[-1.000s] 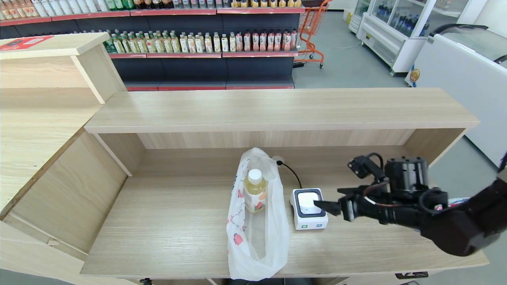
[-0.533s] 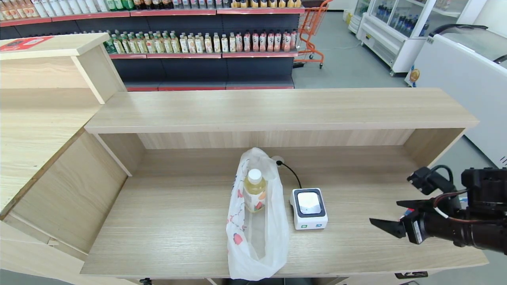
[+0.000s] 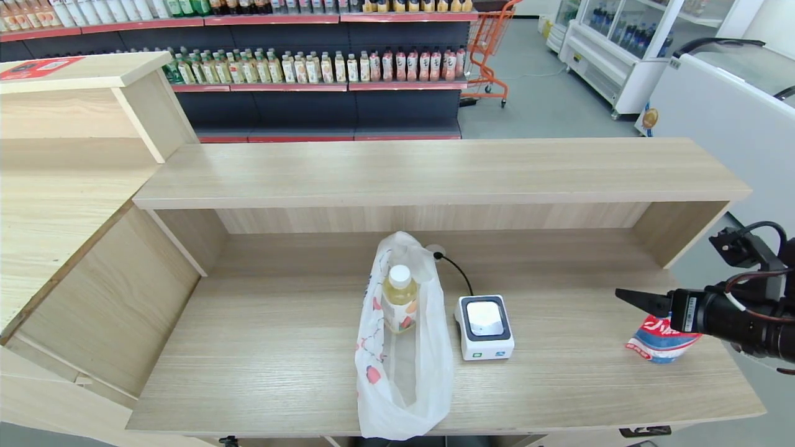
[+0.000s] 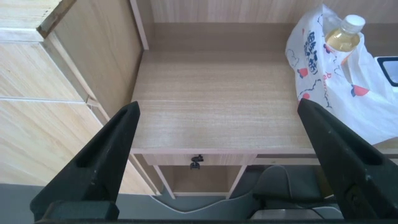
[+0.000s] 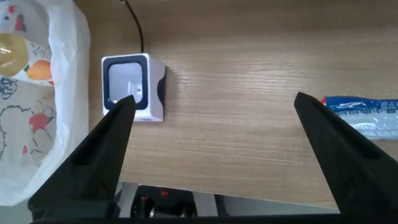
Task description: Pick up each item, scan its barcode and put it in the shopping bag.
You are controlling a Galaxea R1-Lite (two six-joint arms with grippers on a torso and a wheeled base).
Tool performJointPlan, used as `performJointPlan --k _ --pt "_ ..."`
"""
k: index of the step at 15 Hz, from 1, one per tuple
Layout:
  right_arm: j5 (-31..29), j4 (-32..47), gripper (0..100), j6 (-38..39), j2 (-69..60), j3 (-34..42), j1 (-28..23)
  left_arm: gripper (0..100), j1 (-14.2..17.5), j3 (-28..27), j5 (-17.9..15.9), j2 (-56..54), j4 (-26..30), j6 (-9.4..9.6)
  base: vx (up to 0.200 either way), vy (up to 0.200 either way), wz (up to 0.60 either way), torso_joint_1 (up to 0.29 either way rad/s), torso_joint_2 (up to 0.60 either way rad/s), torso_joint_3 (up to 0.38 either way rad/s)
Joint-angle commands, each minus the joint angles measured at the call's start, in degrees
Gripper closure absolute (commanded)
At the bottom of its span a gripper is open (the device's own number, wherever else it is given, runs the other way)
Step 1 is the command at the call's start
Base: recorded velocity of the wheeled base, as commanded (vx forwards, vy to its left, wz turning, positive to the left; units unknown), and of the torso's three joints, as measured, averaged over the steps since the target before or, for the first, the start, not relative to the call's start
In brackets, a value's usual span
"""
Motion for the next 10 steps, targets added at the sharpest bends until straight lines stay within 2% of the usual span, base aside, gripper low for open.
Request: performJointPlan --k 1,6,8,10 --pt "0.05 -0.07 0 0.02 1.22 0.46 -0.95 0 0.01 0.00 0.00 0.00 -0.01 -0.57 0.000 0.000 0.00 0.000 0.00 0.000" --pt "0.05 -0.24 0 0.02 0.61 3.44 -0.51 0 0.01 0.00 0.00 0.00 -0.01 -0.49 0.000 0.000 0.00 0.000 0.00 0.000" --pt "0.05 -0.24 0 0.10 0.61 3.27 -0.51 0 0.01 0.00 0.00 0.00 -0.01 -0.31 -0.200 -0.200 0.00 0.002 0.00 0.002" --pt "0.05 0.19 0 3.53 -0.71 3.44 -0.33 0 0.01 0.00 0.00 0.09 -0.01 -0.31 -0.200 -0.200 0.00 0.012 0.01 -0.002"
